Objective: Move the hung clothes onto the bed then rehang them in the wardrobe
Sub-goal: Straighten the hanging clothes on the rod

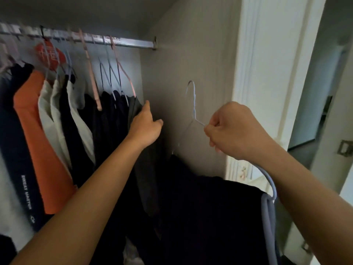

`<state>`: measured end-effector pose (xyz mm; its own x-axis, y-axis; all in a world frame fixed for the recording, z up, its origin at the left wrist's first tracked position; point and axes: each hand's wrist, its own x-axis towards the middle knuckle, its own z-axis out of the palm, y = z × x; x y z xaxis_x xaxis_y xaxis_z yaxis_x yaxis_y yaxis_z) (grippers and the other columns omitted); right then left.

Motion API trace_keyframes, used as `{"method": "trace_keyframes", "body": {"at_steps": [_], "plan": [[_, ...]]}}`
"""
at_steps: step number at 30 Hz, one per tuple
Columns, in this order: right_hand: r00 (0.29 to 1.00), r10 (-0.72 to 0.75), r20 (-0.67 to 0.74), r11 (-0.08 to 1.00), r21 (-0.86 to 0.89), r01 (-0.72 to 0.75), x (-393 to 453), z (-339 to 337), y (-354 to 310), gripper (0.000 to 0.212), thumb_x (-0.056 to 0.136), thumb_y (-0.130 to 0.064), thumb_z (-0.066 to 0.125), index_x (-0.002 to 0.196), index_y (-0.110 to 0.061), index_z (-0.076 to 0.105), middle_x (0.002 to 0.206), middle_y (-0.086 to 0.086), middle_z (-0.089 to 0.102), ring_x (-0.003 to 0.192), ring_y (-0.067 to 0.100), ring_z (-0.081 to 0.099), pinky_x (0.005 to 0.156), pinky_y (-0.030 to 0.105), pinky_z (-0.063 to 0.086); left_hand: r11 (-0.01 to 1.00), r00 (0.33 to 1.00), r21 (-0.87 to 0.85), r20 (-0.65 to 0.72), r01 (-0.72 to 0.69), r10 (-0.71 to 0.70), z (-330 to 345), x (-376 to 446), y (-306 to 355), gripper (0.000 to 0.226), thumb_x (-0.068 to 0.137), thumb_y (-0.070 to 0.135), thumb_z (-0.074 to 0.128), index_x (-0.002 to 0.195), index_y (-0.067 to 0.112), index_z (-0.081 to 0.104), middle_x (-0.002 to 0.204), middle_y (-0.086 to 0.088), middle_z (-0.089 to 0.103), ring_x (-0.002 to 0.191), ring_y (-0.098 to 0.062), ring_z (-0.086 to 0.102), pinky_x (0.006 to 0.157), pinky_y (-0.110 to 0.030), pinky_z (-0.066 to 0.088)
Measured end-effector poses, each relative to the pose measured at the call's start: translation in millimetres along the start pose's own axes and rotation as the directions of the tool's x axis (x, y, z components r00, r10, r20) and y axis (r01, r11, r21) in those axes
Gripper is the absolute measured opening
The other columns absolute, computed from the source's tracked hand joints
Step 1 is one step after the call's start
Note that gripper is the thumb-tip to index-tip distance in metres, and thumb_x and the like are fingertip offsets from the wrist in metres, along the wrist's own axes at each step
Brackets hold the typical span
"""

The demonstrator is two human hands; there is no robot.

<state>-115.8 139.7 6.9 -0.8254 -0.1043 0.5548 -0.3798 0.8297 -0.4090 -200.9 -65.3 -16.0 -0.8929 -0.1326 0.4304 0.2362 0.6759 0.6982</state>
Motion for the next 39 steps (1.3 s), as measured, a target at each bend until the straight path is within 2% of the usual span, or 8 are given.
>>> {"method": "trace_keyframes", "body": {"at_steps": [3, 6, 15, 20, 23, 28, 34, 39], "plan": [[0.995, -0.073, -0.062, 0.992, -0.112, 0.066, 26, 18, -10, 0.022, 0.078, -0.008, 0.052, 0.064, 0.001, 0.066, 0.061, 0.017, 0.065, 0.059, 0.029, 0.064, 0.063, 0.04, 0.058, 1.0, 1.0, 0.026, -0.017, -0.006, 0.006, -9, -2, -5, 0.079, 0.097, 0.024, 0.056, 0.158, 0.018, 0.005, 0.156, -0.012, 0.032, 0.142, -0.031, 0.032, 0.114, -0.037, 0.028], [0.989, -0.124, -0.08, 0.981, -0.161, 0.11, 57, 31, -29, 0.017, 0.076, -0.01, 0.052, 0.067, -0.004, 0.064, 0.07, 0.015, 0.066, 0.069, 0.031, 0.065, 0.07, 0.039, 0.058, 0.996, 0.999, 0.08, -0.016, -0.027, 0.028, -20, -4, -15, 0.081, 0.097, 0.026, 0.055, 0.157, 0.018, 0.002, 0.156, -0.013, 0.032, 0.14, -0.033, 0.035, 0.114, -0.039, 0.031], [0.991, -0.134, 0.002, 0.964, -0.233, 0.131, 156, 44, -75, 0.01, 0.078, -0.003, 0.064, 0.076, 0.002, 0.072, 0.055, 0.006, 0.056, 0.053, 0.018, 0.056, 0.046, 0.024, 0.042, 0.971, 0.986, 0.184, -0.039, -0.151, 0.161, -43, -9, -22, 0.076, 0.098, 0.031, 0.053, 0.156, 0.018, 0.005, 0.149, -0.013, 0.042, 0.133, -0.037, 0.042, 0.107, -0.044, 0.039], [0.969, -0.247, -0.021, 0.933, -0.275, 0.232, 192, 41, -105, 0.002, 0.081, -0.003, 0.062, 0.079, -0.003, 0.063, 0.072, 0.014, 0.054, 0.069, 0.022, 0.054, 0.052, 0.025, 0.037, 0.966, 0.98, 0.198, -0.071, -0.167, 0.185, -48, -7, -24, 0.074, 0.097, 0.036, 0.052, 0.155, 0.024, 0.009, 0.144, -0.01, 0.049, 0.129, -0.037, 0.046, 0.105, -0.049, 0.041], [0.958, -0.277, -0.076, 0.917, -0.318, 0.24, 214, 37, -119, 0.002, 0.08, -0.002, 0.061, 0.078, -0.002, 0.061, 0.069, 0.012, 0.049, 0.073, 0.023, 0.053, 0.061, 0.026, 0.037, 0.949, 0.968, 0.256, -0.12, -0.183, 0.219, -52, -6, -18, 0.071, 0.098, 0.037, 0.05, 0.155, 0.022, 0.009, 0.12, -0.01, 0.061, 0.111, -0.036, 0.057, 0.092, -0.048, 0.048], [0.956, -0.277, -0.093, 0.928, -0.284, 0.241, 243, 36, -134, 0.031, 0.08, 0.004, 0.059, 0.058, -0.007, 0.04, 0.06, 0.006, 0.04, 0.058, 0.02, 0.043, 0.046, 0.025, 0.032, 0.946, 0.963, 0.269, -0.145, -0.181, 0.226, -56, -2, -8, 0.066, 0.098, 0.037, 0.05, 0.152, 0.019, 0.017, 0.113, -0.007, 0.063, 0.104, -0.032, 0.061, 0.085, -0.044, 0.052], [0.957, -0.282, -0.066, 0.934, -0.248, 0.258, 270, 55, -141, 0.031, 0.082, 0.004, 0.056, 0.057, -0.007, 0.04, 0.06, 0.005, 0.04, 0.059, 0.019, 0.045, 0.049, 0.027, 0.036, 0.925, 0.957, 0.298, -0.093, -0.235, 0.273, -54, -1, -6, 0.051, 0.101, 0.017, 0.041, 0.149, 0.022, 0.025, 0.08, -0.001, 0.06, 0.075, -0.026, 0.062, 0.071, -0.047, 0.053], [0.947, -0.311, -0.081, 0.937, -0.193, 0.291, 287, 84, -136, 0.032, 0.083, 0.003, 0.056, 0.059, -0.008, 0.037, 0.065, 0.008, 0.042, 0.079, 0.025, 0.052, 0.069, 0.029, 0.042, 0.938, 0.958, 0.261, -0.111, -0.228, 0.264, -55, 5, -11, 0.05, 0.101, 0.025, 0.043, 0.149, 0.024, 0.03, 0.081, -0.004, 0.063, 0.08, -0.026, 0.063, 0.078, -0.047, 0.052]]}}
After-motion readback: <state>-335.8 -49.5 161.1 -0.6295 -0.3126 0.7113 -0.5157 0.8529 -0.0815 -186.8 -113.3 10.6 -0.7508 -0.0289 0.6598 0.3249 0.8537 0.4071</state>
